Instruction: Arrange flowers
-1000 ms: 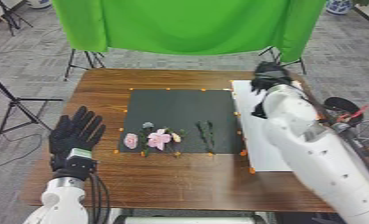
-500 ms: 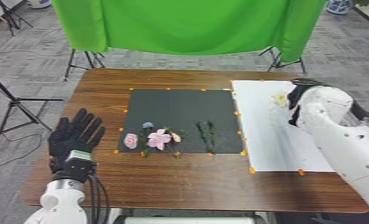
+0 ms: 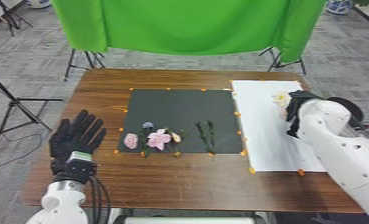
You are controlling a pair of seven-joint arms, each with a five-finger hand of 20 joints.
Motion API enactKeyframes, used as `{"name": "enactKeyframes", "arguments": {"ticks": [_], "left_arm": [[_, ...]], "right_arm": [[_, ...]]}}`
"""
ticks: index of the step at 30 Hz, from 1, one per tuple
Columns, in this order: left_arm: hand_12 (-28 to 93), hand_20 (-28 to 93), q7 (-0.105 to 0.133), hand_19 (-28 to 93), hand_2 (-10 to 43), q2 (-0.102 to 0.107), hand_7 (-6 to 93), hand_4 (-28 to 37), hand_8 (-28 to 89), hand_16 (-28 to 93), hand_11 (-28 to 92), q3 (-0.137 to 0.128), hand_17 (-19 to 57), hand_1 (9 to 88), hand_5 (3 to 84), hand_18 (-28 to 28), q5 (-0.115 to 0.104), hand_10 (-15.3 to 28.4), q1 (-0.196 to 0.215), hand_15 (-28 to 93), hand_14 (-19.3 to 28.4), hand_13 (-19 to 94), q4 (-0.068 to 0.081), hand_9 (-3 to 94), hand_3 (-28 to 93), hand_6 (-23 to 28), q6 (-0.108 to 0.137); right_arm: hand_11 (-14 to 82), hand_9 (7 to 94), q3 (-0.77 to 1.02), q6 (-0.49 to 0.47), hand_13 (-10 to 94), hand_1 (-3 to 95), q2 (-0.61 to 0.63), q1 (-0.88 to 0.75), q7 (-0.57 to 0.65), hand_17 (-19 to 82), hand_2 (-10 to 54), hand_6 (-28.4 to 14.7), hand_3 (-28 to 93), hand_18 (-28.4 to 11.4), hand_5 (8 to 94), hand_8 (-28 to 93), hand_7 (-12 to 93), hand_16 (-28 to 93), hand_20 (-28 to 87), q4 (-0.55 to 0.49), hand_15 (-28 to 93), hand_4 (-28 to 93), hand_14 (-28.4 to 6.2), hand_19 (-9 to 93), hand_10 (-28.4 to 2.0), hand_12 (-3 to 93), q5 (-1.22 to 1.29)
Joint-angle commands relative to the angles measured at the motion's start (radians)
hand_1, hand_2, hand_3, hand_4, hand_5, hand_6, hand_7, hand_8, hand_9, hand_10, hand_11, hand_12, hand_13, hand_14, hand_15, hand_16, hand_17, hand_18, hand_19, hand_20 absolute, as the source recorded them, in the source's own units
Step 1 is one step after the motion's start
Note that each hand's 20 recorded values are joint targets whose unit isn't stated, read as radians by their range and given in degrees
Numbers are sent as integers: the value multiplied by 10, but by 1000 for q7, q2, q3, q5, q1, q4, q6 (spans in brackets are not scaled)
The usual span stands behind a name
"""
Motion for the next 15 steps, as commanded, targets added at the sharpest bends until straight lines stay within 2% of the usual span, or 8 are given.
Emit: {"name": "enactKeyframes", "arguments": {"ticks": [1, 3, 5, 7, 12, 13, 14, 15], "left_arm": [[120, 86, -6, 381, 160, -10, 172, -283, -88, -83, 295, -3, -65, 270, 435, 150, 2, 160, 15, 451, 172, 264, -4, 360, 730, 103, -2], [120, 86, 15, 381, 160, -2, 173, -283, -88, -83, 295, 6, -65, 270, 435, 150, -5, 160, 13, 451, 171, 264, -8, 360, 730, 103, 14], [120, 86, 10, 381, 160, -1, 173, -283, -88, -83, 295, 7, -65, 271, 435, 150, 8, 160, 10, 452, 172, 265, -4, 361, 730, 103, 1], [121, 87, 12, 381, 160, 1, 173, -283, -89, -83, 298, 4, -64, 271, 436, 150, -2, 159, 11, 452, 172, 266, -8, 362, 730, 103, 2], [120, 86, 17, 380, 160, 4, 175, -283, -89, -84, 297, -7, -64, 271, 437, 150, -7, 159, 20, 453, 171, 266, -10, 362, 730, 103, 3], [120, 87, 25, 381, 160, 5, 175, -283, -89, -84, 298, -7, -64, 270, 437, 150, -7, 159, 20, 452, 171, 267, -10, 362, 732, 103, 7], [120, 87, 51, 381, 160, 8, 175, -283, -90, -84, 297, 1, -64, 270, 437, 150, -11, 159, 19, 452, 171, 267, -12, 362, 732, 103, 23], [120, 87, 50, 381, 160, 5, 176, -283, -89, -84, 297, -2, -64, 271, 437, 150, -5, 159, 19, 452, 171, 267, -13, 362, 732, 103, 27]], "right_arm": [[58, 815, -23, 139, 686, 638, 18, -62, -9, 291, -68, 1, 611, -174, 747, -6, 145, 324, 313, -13, 161, -283, -76, 693, -107, 299, -56], [78, 842, -22, 155, 697, 636, 24, -71, -21, 294, -40, 3, 593, -174, 776, 8, 150, 330, 318, -35, 159, -283, -73, 695, -111, 304, -64], [87, 840, -25, 195, 697, 644, 36, -80, -31, 293, -27, 3, 574, -171, 781, 14, 148, 332, 321, -64, 158, -283, -72, 694, -112, 294, -80], [88, 836, -34, 224, 697, 651, 45, -80, -47, 292, -22, 2, 565, -170, 781, 17, 146, 332, 323, -102, 156, -283, -73, 693, -113, 286, -98], [95, 836, -113, 295, 701, 632, 44, -55, -129, 296, -25, 2, 598, -174, 786, 16, 145, 328, 328, -228, 155, -283, -75, 695, -114, 277, -150], [97, 836, -143, 299, 701, 624, 41, -45, -154, 297, -26, 2, 612, -176, 787, 14, 145, 326, 328, -251, 156, -283, -75, 696, -114, 275, -163], [98, 836, -179, 299, 702, 620, 34, -30, -175, 298, -27, 2, 620, -177, 788, 14, 145, 326, 329, -270, 157, -283, -76, 697, -114, 273, -176], [99, 835, -203, 278, 703, 615, 23, -19, -207, 298, -28, 2, 628, -178, 787, 13, 145, 325, 329, -287, 157, -283, -76, 698, -116, 272, -197]]}}
